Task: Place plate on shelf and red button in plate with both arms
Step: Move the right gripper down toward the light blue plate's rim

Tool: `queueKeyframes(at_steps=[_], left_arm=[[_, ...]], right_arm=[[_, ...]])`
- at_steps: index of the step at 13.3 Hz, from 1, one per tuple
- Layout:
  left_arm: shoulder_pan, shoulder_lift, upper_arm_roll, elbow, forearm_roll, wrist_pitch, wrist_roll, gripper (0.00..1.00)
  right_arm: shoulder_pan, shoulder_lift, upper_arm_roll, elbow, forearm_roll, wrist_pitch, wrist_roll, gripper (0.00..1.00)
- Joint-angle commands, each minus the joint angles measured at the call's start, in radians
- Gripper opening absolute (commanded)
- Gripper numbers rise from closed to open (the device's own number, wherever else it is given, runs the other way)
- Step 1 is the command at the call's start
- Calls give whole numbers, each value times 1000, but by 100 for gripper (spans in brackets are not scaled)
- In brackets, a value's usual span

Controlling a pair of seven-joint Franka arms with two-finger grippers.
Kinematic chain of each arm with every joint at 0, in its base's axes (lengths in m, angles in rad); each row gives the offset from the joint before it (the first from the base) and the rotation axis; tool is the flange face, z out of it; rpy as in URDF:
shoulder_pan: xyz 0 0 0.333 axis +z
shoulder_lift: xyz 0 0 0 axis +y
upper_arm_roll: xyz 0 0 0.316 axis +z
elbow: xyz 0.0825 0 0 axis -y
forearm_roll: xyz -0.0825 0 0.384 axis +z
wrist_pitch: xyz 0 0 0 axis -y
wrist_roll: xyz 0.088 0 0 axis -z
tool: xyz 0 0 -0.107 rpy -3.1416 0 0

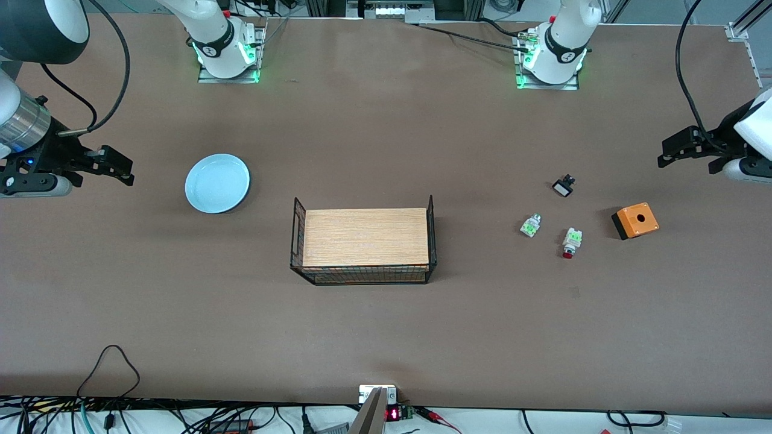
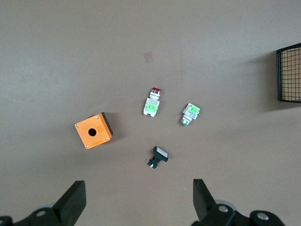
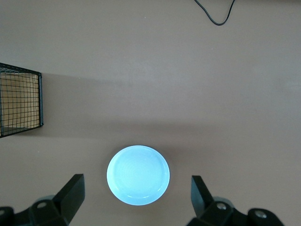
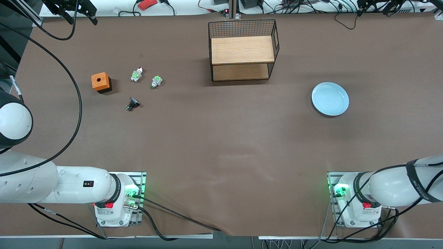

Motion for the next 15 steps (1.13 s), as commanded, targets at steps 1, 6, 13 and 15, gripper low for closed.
queueKeyframes(at_steps=[1,6,13,15], left_arm=[[-2,11,2,32,-21,-29,12,100],[12,9,3,44,-23,-52,14,100],[9,11,3,50,-46,-58,8,100],[11,11,2,50,-46,-59,11,100]], right_arm=[[-3,1,4,16,14,-13,4,100],[-6,32,4,19,16,-15,3,100],[-9,254,3,-26,-32,195,9,100],[-11,309,4,-32,-30,218,9,100]])
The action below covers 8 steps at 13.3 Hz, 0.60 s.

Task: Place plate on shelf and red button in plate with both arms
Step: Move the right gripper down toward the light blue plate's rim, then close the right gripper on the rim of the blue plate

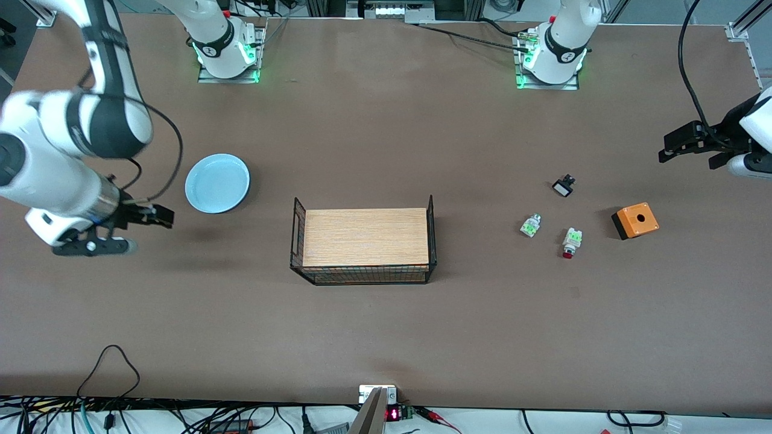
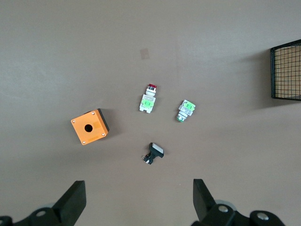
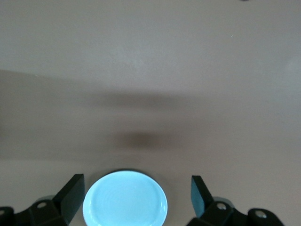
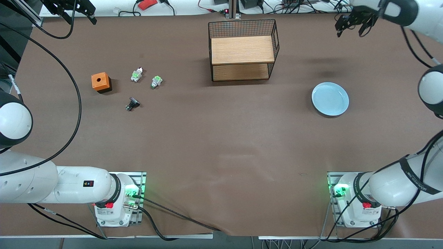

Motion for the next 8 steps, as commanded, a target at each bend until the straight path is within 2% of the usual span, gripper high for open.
queueKeyframes(at_steps=[1,6,8], left_arm=[[5,10,1,30,-26,-25,11,100],[5,12,1,30,-26,-24,11,100],[5,12,3,33,-26,-21,11,100]], right_arm=[[-11,40,4,-32,-14,47,-6,100],[-50,34,4,-374,-9,431,-20,100],[-66,28,6,-469,-9,525,-37,100]])
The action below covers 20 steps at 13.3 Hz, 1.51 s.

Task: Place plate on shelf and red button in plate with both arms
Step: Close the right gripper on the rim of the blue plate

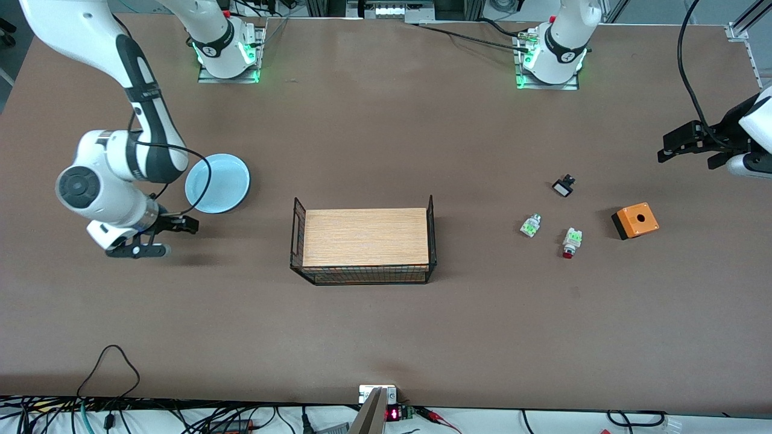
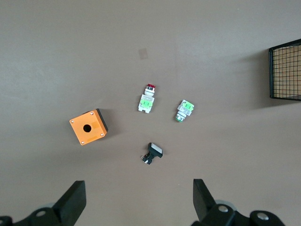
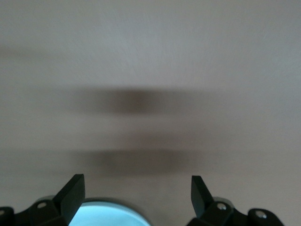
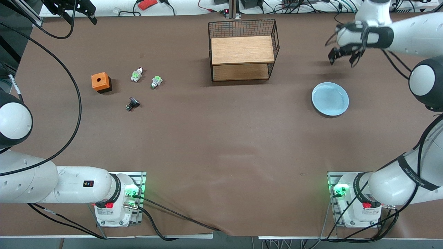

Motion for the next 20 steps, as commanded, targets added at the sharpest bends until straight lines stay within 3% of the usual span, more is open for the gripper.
queueKeyframes(at_steps=[1,9,13,20], left_arm=[[4,12,3,32,-21,-20,11,100],[6,12,1,34,-22,-21,11,100],[3,12,1,34,-22,-21,11,100],[1,12,3,32,-22,-21,11,100]], right_arm=[[-17,-48,7,-133,-9,89,-20,100],[-21,-133,7,-181,-11,-21,-164,100],[-35,-131,7,-205,-11,-21,-304,100],[-64,-71,7,-236,-11,-18,-338,100]])
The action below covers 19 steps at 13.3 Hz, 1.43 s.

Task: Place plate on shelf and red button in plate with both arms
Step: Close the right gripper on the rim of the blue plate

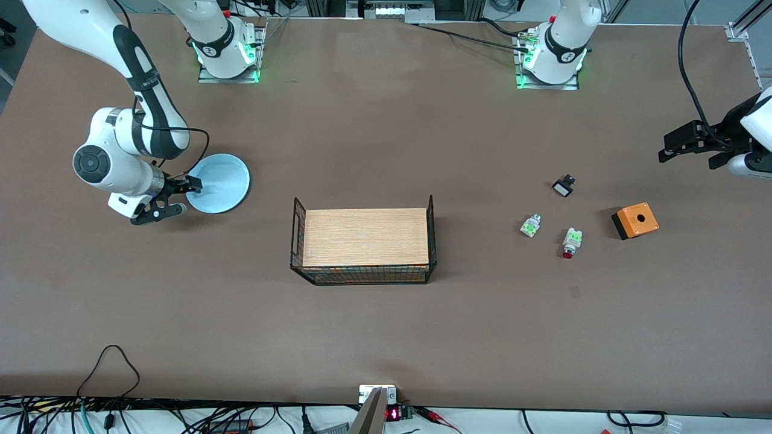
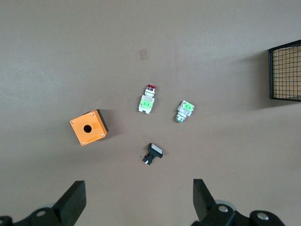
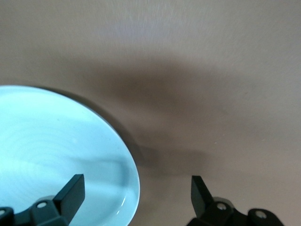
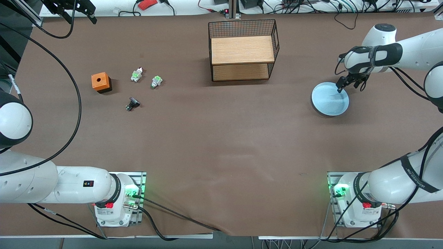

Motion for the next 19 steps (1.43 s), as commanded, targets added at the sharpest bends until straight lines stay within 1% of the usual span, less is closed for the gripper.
queueKeyframes(at_steps=[1,3,5,10,11,15,17,19], left_arm=[[1,12,3,29,-22,-21,11,100],[4,12,3,29,-22,-21,11,100],[3,12,3,29,-22,-21,11,100],[3,12,3,31,-22,-21,11,100],[3,12,3,31,-22,-21,11,100],[3,12,3,31,-22,-21,11,100],[3,12,1,31,-22,-21,11,100],[4,12,3,31,-22,-20,11,100]], right_arm=[[-7,18,7,-14,-12,2,-22,100],[-7,34,7,-22,-11,2,-22,95],[-9,32,7,-27,-11,-2,-22,82],[-27,25,7,-33,-6,-33,0,9],[-27,23,6,-33,-6,-33,0,0],[-32,20,7,-33,-5,-39,1,0],[-33,-19,7,-25,6,-111,27,0],[-22,-87,10,-7,52,-198,43,0]])
